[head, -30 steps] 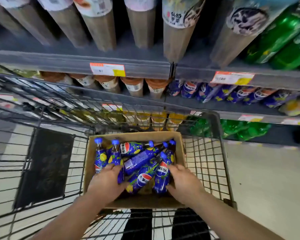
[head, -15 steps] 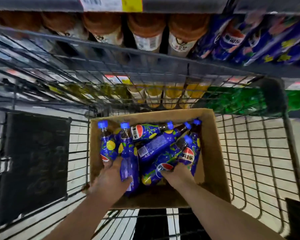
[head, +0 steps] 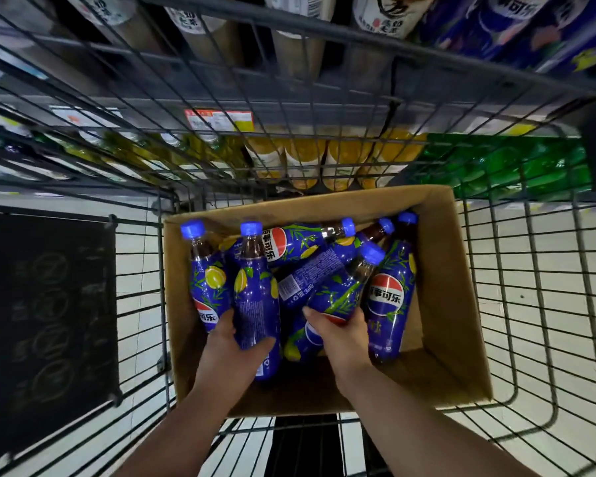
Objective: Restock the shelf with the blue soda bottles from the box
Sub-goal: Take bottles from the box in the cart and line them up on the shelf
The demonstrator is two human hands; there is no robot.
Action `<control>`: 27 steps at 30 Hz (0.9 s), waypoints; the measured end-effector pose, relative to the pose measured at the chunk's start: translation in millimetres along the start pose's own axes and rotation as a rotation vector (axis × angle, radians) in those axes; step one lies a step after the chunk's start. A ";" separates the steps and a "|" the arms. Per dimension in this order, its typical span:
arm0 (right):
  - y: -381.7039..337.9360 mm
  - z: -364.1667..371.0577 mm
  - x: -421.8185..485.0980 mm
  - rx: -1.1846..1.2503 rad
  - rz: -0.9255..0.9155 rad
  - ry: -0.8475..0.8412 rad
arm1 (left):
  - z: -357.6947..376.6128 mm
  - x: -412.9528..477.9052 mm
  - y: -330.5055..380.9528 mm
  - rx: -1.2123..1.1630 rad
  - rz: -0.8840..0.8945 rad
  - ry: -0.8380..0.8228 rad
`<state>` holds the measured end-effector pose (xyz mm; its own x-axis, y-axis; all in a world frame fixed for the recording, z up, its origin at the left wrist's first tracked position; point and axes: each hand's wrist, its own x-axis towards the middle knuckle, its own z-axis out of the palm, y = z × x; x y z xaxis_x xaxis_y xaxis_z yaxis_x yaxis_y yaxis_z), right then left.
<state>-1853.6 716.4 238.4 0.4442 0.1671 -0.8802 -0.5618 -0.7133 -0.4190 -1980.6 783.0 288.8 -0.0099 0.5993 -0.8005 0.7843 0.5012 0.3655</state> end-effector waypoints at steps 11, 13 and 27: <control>-54.6 -54.8 -21.5 0.038 -0.228 -0.082 | 42.5 1.3 10.9 -0.059 -0.143 0.280; -62.6 -67.8 -27.4 0.065 -0.257 -0.088 | 50.0 0.7 15.7 -0.021 -0.161 0.325; -63.3 -108.4 -62.6 -0.031 -0.317 -0.029 | 32.1 -17.4 12.6 -0.232 -0.019 0.151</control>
<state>-1770.2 677.3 344.2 0.5735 0.4036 -0.7129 -0.3768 -0.6428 -0.6669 -1950.6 758.9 292.0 -0.1295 0.6662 -0.7345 0.6206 0.6321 0.4639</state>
